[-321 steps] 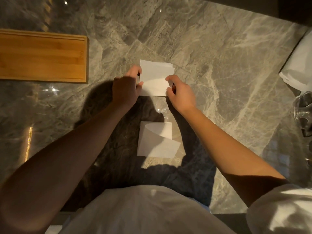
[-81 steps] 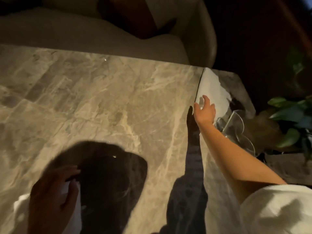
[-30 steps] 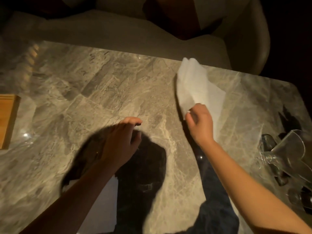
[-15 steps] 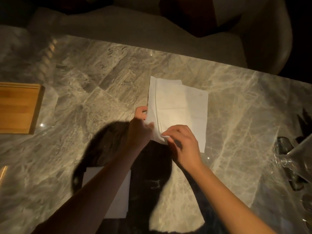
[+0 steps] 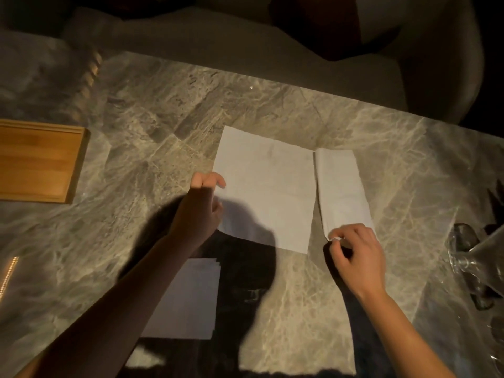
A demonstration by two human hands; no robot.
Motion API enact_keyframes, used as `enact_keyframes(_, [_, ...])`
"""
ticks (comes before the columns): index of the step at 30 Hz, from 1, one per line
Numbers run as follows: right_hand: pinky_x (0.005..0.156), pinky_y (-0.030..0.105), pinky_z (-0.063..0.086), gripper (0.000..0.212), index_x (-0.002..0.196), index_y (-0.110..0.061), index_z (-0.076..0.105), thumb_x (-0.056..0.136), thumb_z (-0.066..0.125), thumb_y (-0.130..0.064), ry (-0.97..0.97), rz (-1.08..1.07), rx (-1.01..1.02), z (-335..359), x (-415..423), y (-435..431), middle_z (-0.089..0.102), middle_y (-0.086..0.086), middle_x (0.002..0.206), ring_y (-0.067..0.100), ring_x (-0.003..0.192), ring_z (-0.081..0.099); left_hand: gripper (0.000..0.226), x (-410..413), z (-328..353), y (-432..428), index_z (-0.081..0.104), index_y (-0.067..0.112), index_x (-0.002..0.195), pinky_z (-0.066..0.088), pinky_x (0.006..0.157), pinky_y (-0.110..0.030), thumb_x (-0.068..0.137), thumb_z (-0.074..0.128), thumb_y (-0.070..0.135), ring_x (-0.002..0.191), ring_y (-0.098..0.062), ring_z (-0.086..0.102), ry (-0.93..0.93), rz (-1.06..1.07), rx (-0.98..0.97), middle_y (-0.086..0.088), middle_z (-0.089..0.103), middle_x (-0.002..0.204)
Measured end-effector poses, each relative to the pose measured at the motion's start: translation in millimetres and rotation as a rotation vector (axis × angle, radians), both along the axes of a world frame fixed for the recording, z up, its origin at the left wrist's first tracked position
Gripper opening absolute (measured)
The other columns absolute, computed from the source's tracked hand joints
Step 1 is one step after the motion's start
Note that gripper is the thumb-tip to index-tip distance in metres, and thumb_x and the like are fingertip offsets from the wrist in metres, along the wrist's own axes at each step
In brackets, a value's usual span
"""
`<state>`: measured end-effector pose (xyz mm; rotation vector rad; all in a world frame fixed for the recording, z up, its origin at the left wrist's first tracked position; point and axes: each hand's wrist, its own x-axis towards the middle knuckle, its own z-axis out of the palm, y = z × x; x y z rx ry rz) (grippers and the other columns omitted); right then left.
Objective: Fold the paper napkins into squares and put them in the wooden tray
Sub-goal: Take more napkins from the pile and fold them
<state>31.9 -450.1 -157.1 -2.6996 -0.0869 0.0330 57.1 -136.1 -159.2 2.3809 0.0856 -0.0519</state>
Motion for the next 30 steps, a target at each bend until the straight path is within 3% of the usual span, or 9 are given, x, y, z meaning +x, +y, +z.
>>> enact_keyframes(3, [0.075, 0.029, 0.032, 0.024, 0.084, -0.027, 0.067, 0.081, 0.048, -0.042, -0.021, 0.013, -0.049, 3.8, -5.0, -0.4, 0.056, -0.01, 0.092, 0.012, 0.089, 0.05, 0.017, 0.7, -0.1, 3.8, 0.06, 0.009, 0.103, 0.037, 0.066, -0.009, 0.086, 0.061, 0.011, 0.082, -0.011, 0.055, 0.048, -0.044, 0.013, -0.012, 0.057, 0.112])
enact_keyframes(7, [0.091, 0.026, 0.027, 0.031, 0.11, -0.032, 0.063, 0.081, 0.059, -0.041, -0.021, 0.286, -0.101, 12.0, 4.3, 13.4, 0.053, -0.01, 0.117, 0.013, 0.109, 0.046, 0.02, 4.3, 1.6, 9.4, 0.063, 0.009, 0.105, 0.039, 0.066, -0.013, 0.095, 0.047, 0.017, 0.082, -0.015, 0.063, 0.068, -0.127, 0.073, -0.005, 0.066, 0.091])
enact_keyframes(10, [0.106, 0.032, 0.022, 0.053, 0.126, -0.034, 0.053, 0.075, 0.062, -0.045, 0.127, 0.501, -0.182, 15.5, 20.5, 24.5, 0.044, -0.009, 0.141, 0.016, 0.13, 0.035, 0.024, 7.5, 5.3, 18.9, 0.063, 0.015, 0.107, 0.038, 0.062, -0.01, 0.088, 0.051, 0.006, 0.068, -0.006, 0.054, 0.004, -0.19, 0.215, -0.006, 0.064, 0.102])
enact_keyframes(12, [0.109, 0.037, 0.023, 0.056, 0.128, -0.032, 0.052, 0.075, 0.063, -0.046, 0.164, 0.544, -0.226, 14.7, 30.8, 30.6, 0.042, -0.007, 0.144, 0.018, 0.133, 0.034, 0.032, 8.2, 6.5, 19.9, 0.063, 0.017, 0.101, 0.044, 0.071, -0.021, 0.076, 0.055, -0.002, 0.087, -0.018, 0.057, -0.066, -0.212, 0.362, -0.008, 0.057, 0.117])
enact_keyframes(14, [0.107, 0.037, 0.024, 0.047, 0.123, -0.03, 0.056, 0.078, 0.064, -0.041, 0.145, 0.535, -0.207, 11.7, 38.4, 35.8, 0.048, -0.004, 0.138, 0.017, 0.129, 0.039, 0.034, 10.1, 7.7, 19.0, 0.064, 0.017, 0.093, 0.041, 0.091, -0.042, 0.069, 0.058, -0.006, 0.118, -0.029, 0.05, -0.105, -0.236, 0.5, -0.009, 0.048, 0.138])
enact_keyframes(18, [0.094, 0.03, 0.036, 0.019, 0.1, -0.021, 0.066, 0.081, 0.068, -0.016, 0.078, 0.468, -0.069, 5.5, 50.4, 48.1, 0.059, -0.002, 0.111, 0.02, 0.11, 0.053, 0.038, 21.1, 6.7, 26.6, 0.062, 0.018, 0.097, 0.019, 0.113, -0.052, 0.071, 0.052, -0.007, 0.142, -0.021, 0.026, -0.025, -0.413, 0.431, -0.003, 0.04, 0.148])
enact_keyframes(21, [0.088, 0.035, 0.046, 0.012, 0.094, -0.017, 0.067, 0.086, 0.065, -0.008, 0.095, 0.463, 0.083, 3.3, 59.6, 52.5, 0.063, -0.001, 0.102, 0.019, 0.101, 0.057, 0.03, 17.7, -0.3, 37.8, 0.054, 0.018, 0.111, 0.02, 0.113, -0.05, 0.082, 0.047, 0.02, 0.14, -0.02, 0.032, -0.073, -0.581, 0.343, -0.001, 0.046, 0.142])
enact_keyframes(25, [0.084, 0.038, 0.053, 0.012, 0.098, -0.026, 0.061, 0.093, 0.055, -0.017, 0.193, 0.339, 0.285, 6.8, 63.8, 53.8, 0.063, -0.009, 0.103, 0.011, 0.096, 0.06, 0.075, 8.4, -1.2, 48.6, 0.028, 0.035, 0.138, 0.037, 0.107, -0.047, 0.076, 0.041, 0.075, 0.128, -0.02, 0.045, 0.09, -0.536, 0.211, 0.01, 0.045, 0.142])
enact_keyframes(30, [0.067, 0.048, 0.053, 0.008, 0.095, -0.033, 0.057, 0.095, 0.05, -0.03, 0.257, 0.251, 0.358, 9.6, 67.5, 55.9, 0.065, -0.01, 0.086, 0.018, 0.072, 0.061, 0.095, -3.8, 6.5, 53.6, 0.017, 0.034, 0.145, 0.025, 0.107, -0.029, 0.066, 0.053, 0.073, 0.125, -0.006, 0.042, 0.025, -0.526, 0.058, 0.013, 0.048, 0.139])
